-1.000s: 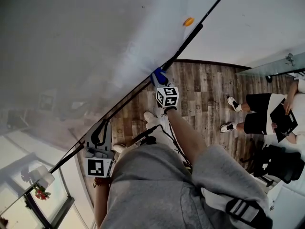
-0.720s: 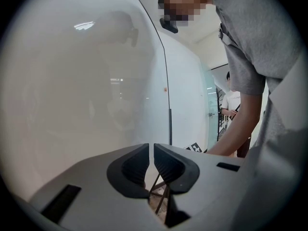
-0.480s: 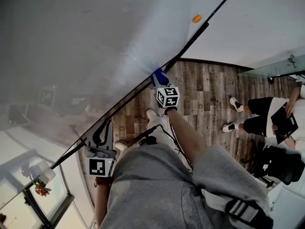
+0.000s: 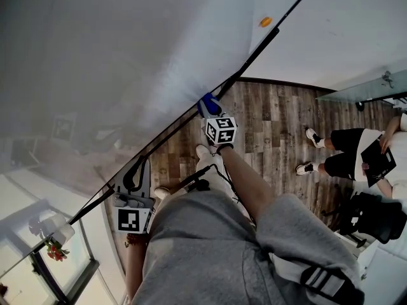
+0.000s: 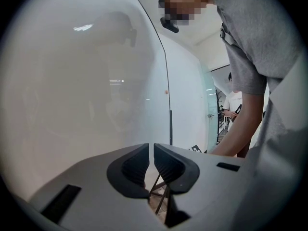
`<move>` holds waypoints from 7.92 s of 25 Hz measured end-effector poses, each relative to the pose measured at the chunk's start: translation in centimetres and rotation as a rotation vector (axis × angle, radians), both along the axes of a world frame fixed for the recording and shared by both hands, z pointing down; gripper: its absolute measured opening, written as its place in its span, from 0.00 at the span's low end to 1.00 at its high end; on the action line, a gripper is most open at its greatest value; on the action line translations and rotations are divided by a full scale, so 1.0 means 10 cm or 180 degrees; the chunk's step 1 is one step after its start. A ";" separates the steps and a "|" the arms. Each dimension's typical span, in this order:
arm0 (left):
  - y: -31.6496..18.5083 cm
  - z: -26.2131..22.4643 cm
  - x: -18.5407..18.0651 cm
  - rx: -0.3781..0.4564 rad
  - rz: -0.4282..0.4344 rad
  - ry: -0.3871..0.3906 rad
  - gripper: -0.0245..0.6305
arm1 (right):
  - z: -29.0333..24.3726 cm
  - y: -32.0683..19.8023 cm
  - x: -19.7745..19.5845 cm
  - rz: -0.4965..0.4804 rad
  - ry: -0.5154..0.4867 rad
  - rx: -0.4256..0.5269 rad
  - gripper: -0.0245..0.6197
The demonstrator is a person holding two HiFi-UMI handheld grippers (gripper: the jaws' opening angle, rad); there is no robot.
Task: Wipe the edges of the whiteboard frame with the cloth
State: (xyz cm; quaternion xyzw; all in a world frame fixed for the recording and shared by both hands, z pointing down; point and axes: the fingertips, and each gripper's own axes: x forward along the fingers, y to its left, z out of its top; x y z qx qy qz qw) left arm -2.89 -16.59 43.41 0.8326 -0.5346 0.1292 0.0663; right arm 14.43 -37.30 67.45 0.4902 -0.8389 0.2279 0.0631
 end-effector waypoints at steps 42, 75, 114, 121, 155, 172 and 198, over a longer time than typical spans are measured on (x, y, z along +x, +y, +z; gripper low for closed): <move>0.89 0.08 -0.65 0.0060 -0.0182 -0.0020 0.10 | -0.01 0.82 -1.01 -0.0208 -0.0086 -0.0069 0.16; 1.56 0.21 -1.35 -0.0075 -0.0345 0.0071 0.10 | -0.03 1.52 -1.89 -0.0361 -0.0122 -0.0088 0.16; 2.30 0.32 -2.05 -0.0037 -0.0688 0.0173 0.10 | -0.02 2.53 -3.12 -0.0928 -0.0260 -0.0282 0.16; 2.41 0.33 -2.18 0.0008 -0.0821 0.0164 0.10 | -0.02 2.72 -3.35 -0.1165 -0.0249 -0.0341 0.16; 3.56 0.22 -3.20 -0.0087 -0.0870 0.0091 0.10 | 0.04 3.24 -4.04 -0.0162 -0.0227 -0.0404 0.16; 4.01 0.26 -3.65 -0.0170 -0.0644 0.0099 0.10 | 0.02 3.84 -4.78 -0.0135 -0.0501 -0.0499 0.17; 4.65 0.34 -4.11 -0.0182 -0.0772 0.0036 0.10 | -0.01 4.85 -6.04 -0.0617 -0.0681 -0.0591 0.17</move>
